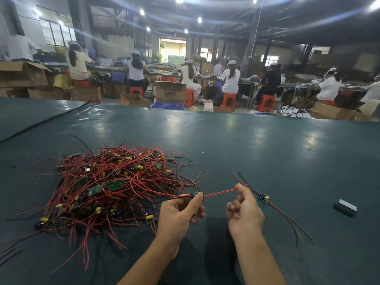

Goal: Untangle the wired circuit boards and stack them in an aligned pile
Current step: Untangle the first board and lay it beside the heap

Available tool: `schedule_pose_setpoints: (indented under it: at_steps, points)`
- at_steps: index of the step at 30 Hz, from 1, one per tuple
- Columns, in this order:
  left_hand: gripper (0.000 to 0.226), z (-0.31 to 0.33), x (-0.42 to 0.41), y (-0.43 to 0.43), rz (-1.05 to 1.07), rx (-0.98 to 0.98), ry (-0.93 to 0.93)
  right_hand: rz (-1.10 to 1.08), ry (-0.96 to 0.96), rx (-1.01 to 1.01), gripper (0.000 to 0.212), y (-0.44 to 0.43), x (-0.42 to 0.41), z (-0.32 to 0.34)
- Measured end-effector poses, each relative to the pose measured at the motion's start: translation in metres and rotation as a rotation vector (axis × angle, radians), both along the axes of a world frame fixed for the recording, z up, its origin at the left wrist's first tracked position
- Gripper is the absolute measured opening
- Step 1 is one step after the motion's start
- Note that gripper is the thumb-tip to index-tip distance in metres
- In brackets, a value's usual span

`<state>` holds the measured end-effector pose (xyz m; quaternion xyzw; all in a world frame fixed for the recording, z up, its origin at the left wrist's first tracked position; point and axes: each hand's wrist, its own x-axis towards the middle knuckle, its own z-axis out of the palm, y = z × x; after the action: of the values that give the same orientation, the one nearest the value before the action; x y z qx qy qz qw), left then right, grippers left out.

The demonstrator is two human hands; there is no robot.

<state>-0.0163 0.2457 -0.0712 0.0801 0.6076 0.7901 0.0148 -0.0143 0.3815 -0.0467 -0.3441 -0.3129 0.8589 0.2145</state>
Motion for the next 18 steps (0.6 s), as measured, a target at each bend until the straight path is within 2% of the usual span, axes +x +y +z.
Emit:
schedule_pose_setpoints:
  at_steps: [8,13,18]
  points:
    - [0.024,0.003,0.003,-0.002,-0.031,-0.017,0.028,0.016,0.060,-0.058,0.017,0.016,0.000,-0.001]
    - [0.026,0.001,0.003,-0.005,-0.041,-0.025,0.047,0.071,0.069,-0.093,0.020,0.018,0.002,-0.003]
    - [0.028,-0.001,-0.002,-0.007,0.034,0.016,0.055,0.087,0.038,0.012,0.020,0.003,0.004,-0.001]
